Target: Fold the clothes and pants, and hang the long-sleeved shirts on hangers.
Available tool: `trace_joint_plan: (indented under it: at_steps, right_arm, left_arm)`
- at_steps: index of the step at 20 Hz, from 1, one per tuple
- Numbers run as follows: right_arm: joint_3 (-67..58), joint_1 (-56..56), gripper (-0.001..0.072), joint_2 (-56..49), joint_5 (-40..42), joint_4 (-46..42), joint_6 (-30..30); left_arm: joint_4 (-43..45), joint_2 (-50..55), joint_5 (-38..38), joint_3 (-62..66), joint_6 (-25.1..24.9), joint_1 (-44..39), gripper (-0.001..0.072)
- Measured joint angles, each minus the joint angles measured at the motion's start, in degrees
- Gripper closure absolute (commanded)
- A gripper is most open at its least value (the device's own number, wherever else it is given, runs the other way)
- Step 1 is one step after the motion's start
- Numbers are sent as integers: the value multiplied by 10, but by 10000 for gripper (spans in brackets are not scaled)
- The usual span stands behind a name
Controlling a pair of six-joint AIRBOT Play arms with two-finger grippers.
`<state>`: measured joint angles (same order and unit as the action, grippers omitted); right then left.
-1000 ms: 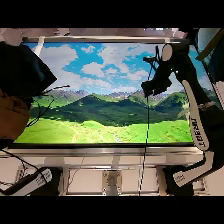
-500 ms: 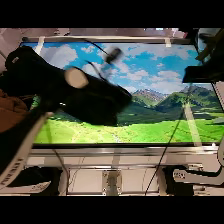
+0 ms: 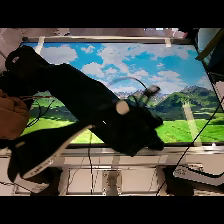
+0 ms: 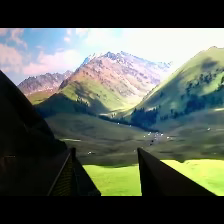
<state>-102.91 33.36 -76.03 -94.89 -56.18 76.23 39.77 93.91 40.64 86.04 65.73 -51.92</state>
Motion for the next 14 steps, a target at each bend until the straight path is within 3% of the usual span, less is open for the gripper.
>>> trace_joint_plan:
  at_steps: [2, 3, 9, 10, 12, 14]
  right_arm:
    - [62, 8, 275, 9, 3, 23, -18]
    - [104, 10, 275, 17, 4, 30, -26]
    - [437, 15, 273, 129, 61, 42, -61]
    - [489, 16, 272, 151, 68, 44, -63]
    - [589, 16, 268, 192, 78, 55, -65]
    - [678, 16, 167, 223, 90, 78, -66]
  left_arm:
    - [14, -35, 42, 0, 18, 93, 113]
    - [36, -56, 70, 1, 37, 153, 154]
    - [254, -122, 295, -2, 151, 502, 145]
    - [273, -125, 310, -4, 157, 553, 144]
    - [292, -122, 314, -7, 168, 636, 62]
    - [279, -107, 287, -9, 171, 698, 56]
